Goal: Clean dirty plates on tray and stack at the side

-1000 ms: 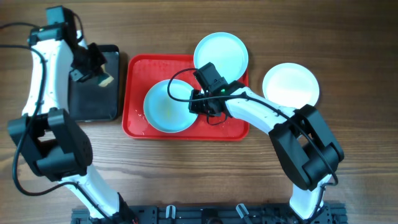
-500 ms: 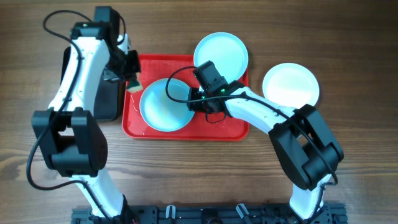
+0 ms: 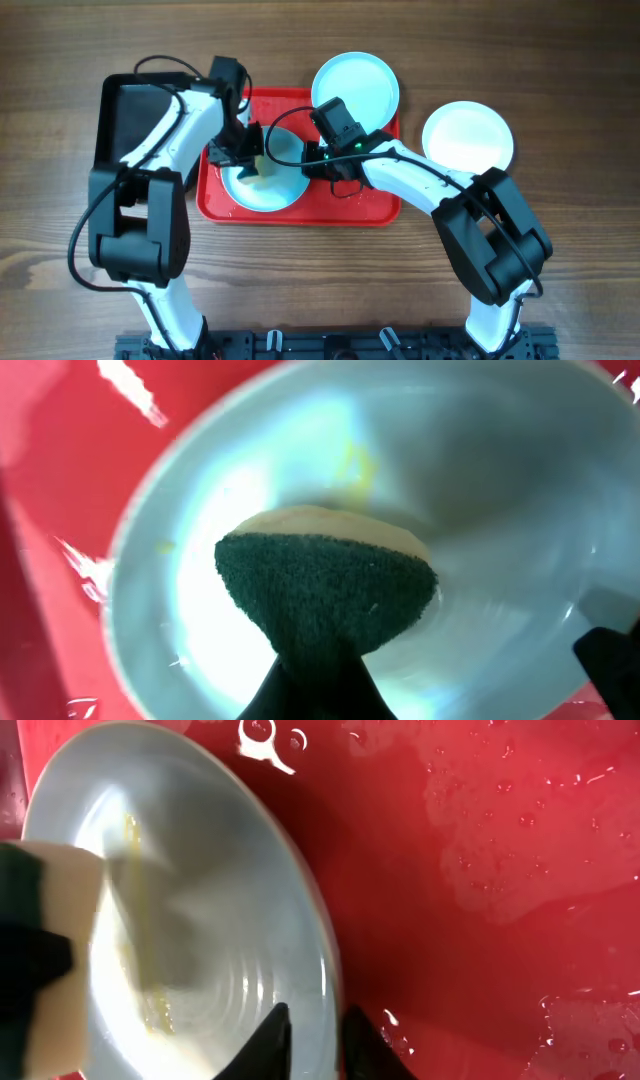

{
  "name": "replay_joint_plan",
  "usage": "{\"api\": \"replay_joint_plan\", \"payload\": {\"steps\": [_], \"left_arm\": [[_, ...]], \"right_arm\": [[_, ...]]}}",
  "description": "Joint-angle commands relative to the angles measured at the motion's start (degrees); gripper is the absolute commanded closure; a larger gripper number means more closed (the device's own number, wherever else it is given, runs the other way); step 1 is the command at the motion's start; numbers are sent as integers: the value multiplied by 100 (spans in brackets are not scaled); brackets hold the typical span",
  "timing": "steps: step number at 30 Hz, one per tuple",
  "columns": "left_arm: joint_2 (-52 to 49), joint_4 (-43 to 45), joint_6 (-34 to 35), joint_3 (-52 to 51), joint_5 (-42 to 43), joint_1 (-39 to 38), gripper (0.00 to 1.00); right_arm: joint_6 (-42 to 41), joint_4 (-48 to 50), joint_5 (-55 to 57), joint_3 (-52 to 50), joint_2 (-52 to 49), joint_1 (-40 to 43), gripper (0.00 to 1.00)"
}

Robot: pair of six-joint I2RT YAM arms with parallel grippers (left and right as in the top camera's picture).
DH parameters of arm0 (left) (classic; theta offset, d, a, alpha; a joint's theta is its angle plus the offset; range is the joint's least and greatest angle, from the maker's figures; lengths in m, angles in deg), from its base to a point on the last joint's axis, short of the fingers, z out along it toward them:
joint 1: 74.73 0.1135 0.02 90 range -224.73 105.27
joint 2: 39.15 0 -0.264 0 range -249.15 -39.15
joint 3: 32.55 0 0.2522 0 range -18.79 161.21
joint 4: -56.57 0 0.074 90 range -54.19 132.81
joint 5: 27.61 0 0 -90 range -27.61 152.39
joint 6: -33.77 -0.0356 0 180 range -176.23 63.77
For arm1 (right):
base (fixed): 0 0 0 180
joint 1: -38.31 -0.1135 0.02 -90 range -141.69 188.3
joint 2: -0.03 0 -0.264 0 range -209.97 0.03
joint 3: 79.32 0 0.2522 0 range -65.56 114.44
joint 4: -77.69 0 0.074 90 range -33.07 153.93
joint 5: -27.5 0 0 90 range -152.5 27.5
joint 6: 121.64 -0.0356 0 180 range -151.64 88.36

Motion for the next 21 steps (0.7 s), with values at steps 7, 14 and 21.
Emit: {"api": "replay_joint_plan", "payload": {"steps": [7,14,21], "left_arm": [[0,345,98,-398,258,-46,96],[0,433,48,-492,452,-63,96],[0,938,50,-962,-24,-83,96]], "right_arm": [[79,-81,-376,131,-229,160,92],[98,74,-890,133,-474,304,96],[155,173,-1038,133,-522,332,96]]}}
